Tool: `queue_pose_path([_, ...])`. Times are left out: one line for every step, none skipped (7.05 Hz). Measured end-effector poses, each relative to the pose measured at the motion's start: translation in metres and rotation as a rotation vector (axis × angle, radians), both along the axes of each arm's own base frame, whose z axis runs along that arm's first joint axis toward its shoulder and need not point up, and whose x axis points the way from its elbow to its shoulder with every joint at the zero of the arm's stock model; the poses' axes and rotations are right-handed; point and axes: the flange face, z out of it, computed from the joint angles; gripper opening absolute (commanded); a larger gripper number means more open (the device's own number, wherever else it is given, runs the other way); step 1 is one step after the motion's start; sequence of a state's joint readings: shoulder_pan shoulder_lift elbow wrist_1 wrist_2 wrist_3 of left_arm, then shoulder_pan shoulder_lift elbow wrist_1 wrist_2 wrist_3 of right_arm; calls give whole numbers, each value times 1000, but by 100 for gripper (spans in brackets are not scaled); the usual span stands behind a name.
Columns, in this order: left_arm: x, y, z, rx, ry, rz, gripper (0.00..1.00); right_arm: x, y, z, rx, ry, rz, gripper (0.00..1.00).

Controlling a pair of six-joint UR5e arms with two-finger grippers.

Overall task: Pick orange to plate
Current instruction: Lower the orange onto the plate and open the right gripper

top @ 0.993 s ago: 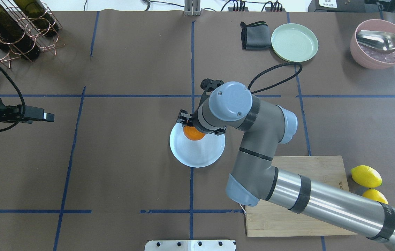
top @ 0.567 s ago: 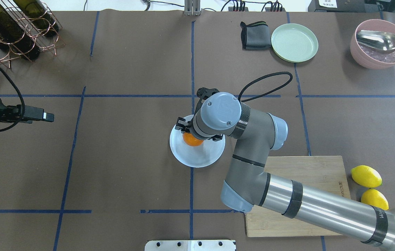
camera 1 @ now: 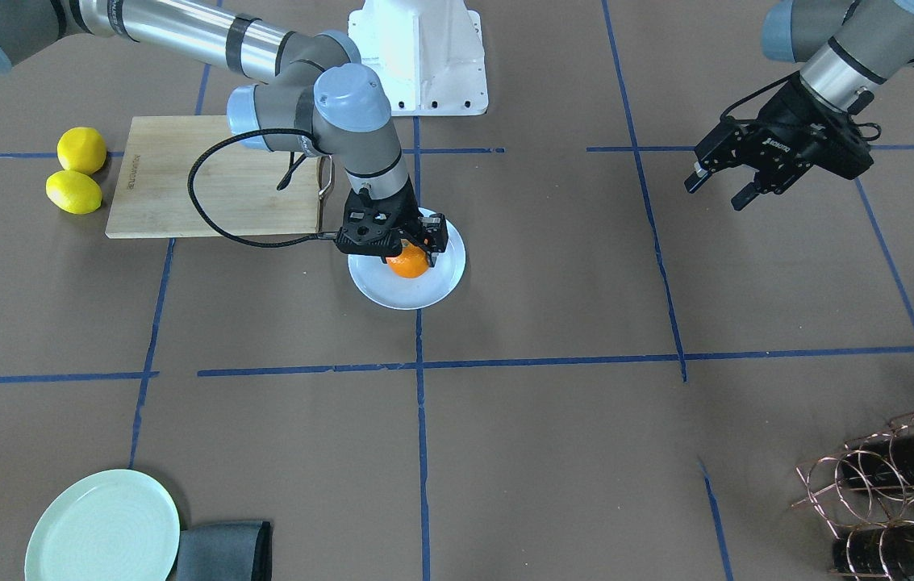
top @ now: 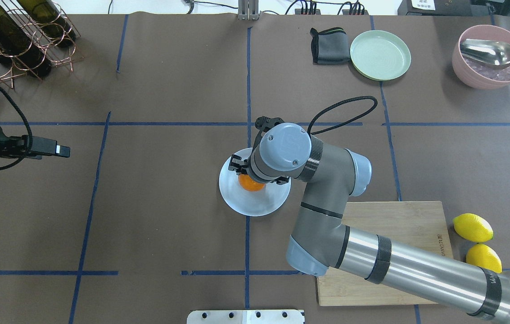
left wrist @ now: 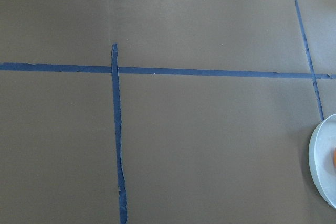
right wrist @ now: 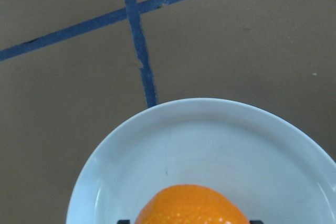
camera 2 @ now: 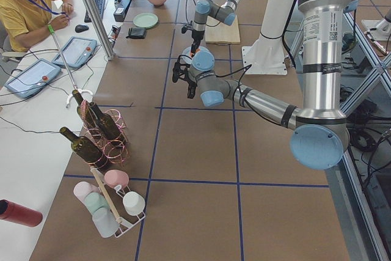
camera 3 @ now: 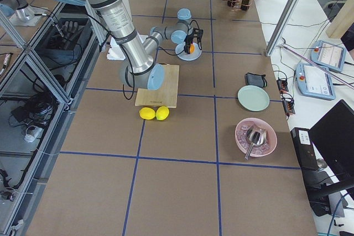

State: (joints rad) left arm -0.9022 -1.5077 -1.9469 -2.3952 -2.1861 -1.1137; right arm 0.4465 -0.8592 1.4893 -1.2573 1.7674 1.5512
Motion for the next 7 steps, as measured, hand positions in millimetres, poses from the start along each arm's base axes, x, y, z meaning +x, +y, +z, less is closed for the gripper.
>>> queue_pose_path([0,0,0,0,0,0,91,0,0,1,0,2,1,8])
queue_pose_path([0,0,-1,1,1,0,91,0,0,2,0,4,2,47])
queue_pose_path([1,-1,-1,2,1,0,91,0,0,3,1,5,3,99])
queue_pose_path([1,-1,-1,2,2,0,91,1,0,3,2,6,5,100])
queue_pose_path([1,-1,-1,2,2,0,91,1,-1,2,6,6,8,100])
queue_pose_path([1,-1,-1,2,2,0,91,2,-1,1,9,3,9,100])
queue_pose_path([1,-1,-1,2,2,0,91,6,-2,-4,13,-6,9,100])
